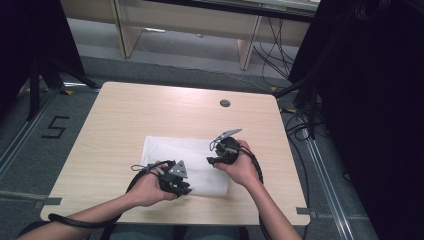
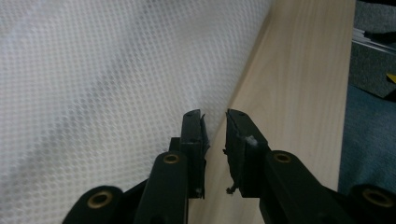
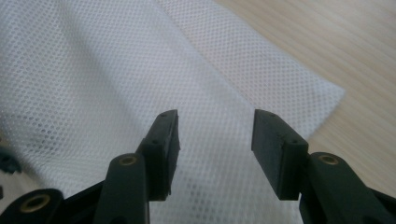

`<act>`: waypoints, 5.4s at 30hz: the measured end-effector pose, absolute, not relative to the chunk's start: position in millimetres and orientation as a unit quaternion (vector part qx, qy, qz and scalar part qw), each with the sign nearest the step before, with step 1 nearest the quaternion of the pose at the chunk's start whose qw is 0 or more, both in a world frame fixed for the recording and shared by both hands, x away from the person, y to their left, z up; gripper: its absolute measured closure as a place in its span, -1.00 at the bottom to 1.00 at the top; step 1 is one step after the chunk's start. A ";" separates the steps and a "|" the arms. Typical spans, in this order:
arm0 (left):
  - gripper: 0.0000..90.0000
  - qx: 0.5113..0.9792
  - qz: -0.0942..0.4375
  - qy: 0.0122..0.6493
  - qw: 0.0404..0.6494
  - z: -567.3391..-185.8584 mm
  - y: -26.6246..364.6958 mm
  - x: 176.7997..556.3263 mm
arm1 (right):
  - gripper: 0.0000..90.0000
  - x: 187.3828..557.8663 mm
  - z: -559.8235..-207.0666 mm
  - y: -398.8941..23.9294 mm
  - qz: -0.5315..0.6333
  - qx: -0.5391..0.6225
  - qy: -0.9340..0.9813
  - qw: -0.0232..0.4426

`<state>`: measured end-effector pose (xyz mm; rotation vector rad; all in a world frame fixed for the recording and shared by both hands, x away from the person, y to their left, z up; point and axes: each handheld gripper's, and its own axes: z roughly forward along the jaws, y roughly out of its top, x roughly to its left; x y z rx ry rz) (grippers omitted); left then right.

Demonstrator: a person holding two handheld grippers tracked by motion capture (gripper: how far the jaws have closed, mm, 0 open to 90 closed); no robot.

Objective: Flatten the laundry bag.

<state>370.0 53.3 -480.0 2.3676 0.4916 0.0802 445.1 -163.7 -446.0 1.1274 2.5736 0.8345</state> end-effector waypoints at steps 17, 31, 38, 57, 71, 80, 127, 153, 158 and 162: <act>0.87 0.922 0.035 0.193 0.335 -499.2 50.3 374.3 | 0.19 494.8 -470.5 -130.5 0.187 0.345 0.917 0.071; 0.89 0.916 0.025 0.207 0.343 -501.2 48.5 377.4 | 1.00 496.5 -472.5 -128.7 0.184 0.347 0.919 0.032; 0.88 0.916 0.030 0.206 0.343 -501.4 48.0 377.6 | 1.00 487.0 -452.8 -135.8 0.205 0.339 0.917 0.044; 0.89 0.918 0.034 0.198 0.343 -501.3 48.3 377.8 | 0.29 510.1 -480.4 -137.3 0.179 0.353 0.917 0.052; 0.89 0.917 0.034 0.201 0.344 -501.3 48.1 378.5 | 0.99 498.5 -456.5 -133.0 0.186 0.342 0.920 0.044; 0.89 0.914 0.031 0.211 0.346 -501.8 47.2 379.5 | 0.99 469.7 -417.5 -136.2 0.247 0.324 0.911 0.062; 0.96 0.911 0.079 0.217 0.340 -493.2 33.2 395.0 | 0.97 440.4 -381.0 -132.1 0.309 0.310 0.895 0.082; 0.98 0.913 0.098 0.234 0.318 -496.4 31.7 419.3 | 0.97 438.8 -370.5 -130.0 0.316 0.328 0.887 0.081; 0.97 0.915 0.090 0.226 0.322 -490.9 34.3 410.0 | 0.97 440.4 -371.3 -132.2 0.318 0.314 0.889 0.098; 0.98 0.917 0.087 0.222 0.318 -491.6 34.1 401.9 | 0.97 439.6 -372.0 -130.8 0.325 0.322 0.884 0.095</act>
